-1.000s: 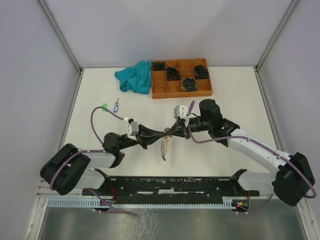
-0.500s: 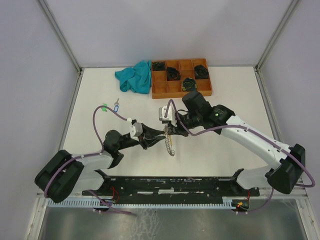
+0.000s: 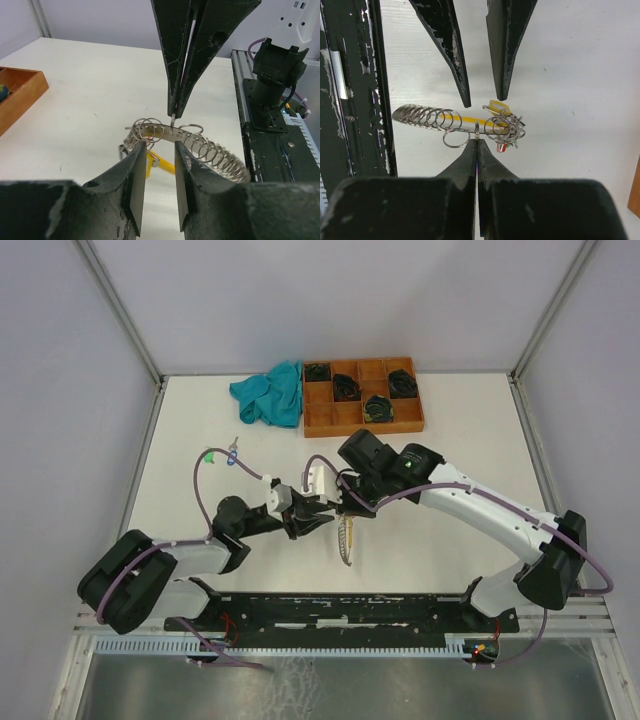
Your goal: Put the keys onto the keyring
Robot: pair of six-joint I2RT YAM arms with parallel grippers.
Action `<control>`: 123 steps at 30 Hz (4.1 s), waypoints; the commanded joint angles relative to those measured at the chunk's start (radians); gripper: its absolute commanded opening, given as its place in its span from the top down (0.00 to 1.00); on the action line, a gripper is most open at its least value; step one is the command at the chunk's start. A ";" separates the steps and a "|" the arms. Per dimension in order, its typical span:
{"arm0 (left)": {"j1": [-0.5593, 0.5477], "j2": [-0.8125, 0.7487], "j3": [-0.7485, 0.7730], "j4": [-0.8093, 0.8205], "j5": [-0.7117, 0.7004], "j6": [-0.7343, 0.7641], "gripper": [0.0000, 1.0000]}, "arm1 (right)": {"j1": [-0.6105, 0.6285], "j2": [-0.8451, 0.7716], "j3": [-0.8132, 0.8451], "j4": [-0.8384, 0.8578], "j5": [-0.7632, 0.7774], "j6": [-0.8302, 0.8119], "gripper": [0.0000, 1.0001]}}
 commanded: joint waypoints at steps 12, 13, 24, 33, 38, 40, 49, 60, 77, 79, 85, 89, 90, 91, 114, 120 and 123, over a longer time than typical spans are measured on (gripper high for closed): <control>-0.006 0.131 0.069 0.213 0.096 -0.114 0.65 | 0.030 0.028 0.070 0.002 0.024 -0.014 0.99; -0.007 0.135 0.072 0.210 0.096 -0.115 0.65 | 0.031 0.027 0.069 0.002 0.023 -0.014 0.99; -0.007 0.179 0.090 0.198 0.106 -0.128 0.71 | 0.036 0.018 0.064 0.017 0.012 -0.011 0.99; -0.009 0.188 0.097 0.200 0.113 -0.134 0.96 | 0.035 -0.009 0.036 0.059 -0.006 -0.009 0.99; -0.008 0.158 0.056 0.264 0.056 -0.136 0.97 | 0.025 -0.086 -0.041 0.147 -0.022 -0.003 0.85; -0.007 0.145 0.031 0.302 0.022 -0.137 0.97 | 0.006 -0.139 -0.095 0.214 -0.034 0.016 0.78; -0.005 0.102 -0.018 0.431 -0.070 -0.171 0.97 | -0.179 -0.340 -0.384 0.630 -0.302 0.184 0.74; -0.006 0.079 -0.017 0.496 -0.098 -0.213 0.97 | -0.218 -0.353 -0.569 0.946 -0.441 0.309 0.73; -0.009 0.056 -0.006 0.496 -0.065 -0.222 0.97 | -0.227 -0.289 -0.581 0.975 -0.458 0.316 0.76; -0.009 0.055 -0.005 0.496 -0.065 -0.222 0.97 | -0.229 -0.283 -0.580 0.980 -0.473 0.318 0.77; -0.009 0.054 0.001 0.495 -0.059 -0.221 0.97 | -0.230 -0.264 -0.573 0.983 -0.507 0.319 0.82; -0.009 0.058 0.005 0.495 -0.051 -0.221 0.97 | -0.230 -0.252 -0.570 0.994 -0.526 0.326 0.86; -0.010 0.060 0.007 0.496 -0.050 -0.221 0.97 | -0.230 -0.250 -0.568 0.994 -0.532 0.326 0.89; -0.011 0.062 0.007 0.495 -0.049 -0.221 0.97 | -0.230 -0.248 -0.566 0.995 -0.536 0.326 0.93; 0.005 -0.162 0.194 -0.508 -0.756 -0.091 0.58 | -0.244 -0.349 -0.653 1.049 -0.229 0.435 0.99; 0.140 -0.139 0.376 -0.870 -0.891 -0.138 0.53 | -0.245 -0.372 -0.696 1.073 -0.153 0.411 0.99; 0.225 -0.077 0.479 -1.024 -0.921 -0.113 0.52 | -0.245 -0.376 -0.712 1.091 -0.132 0.397 0.99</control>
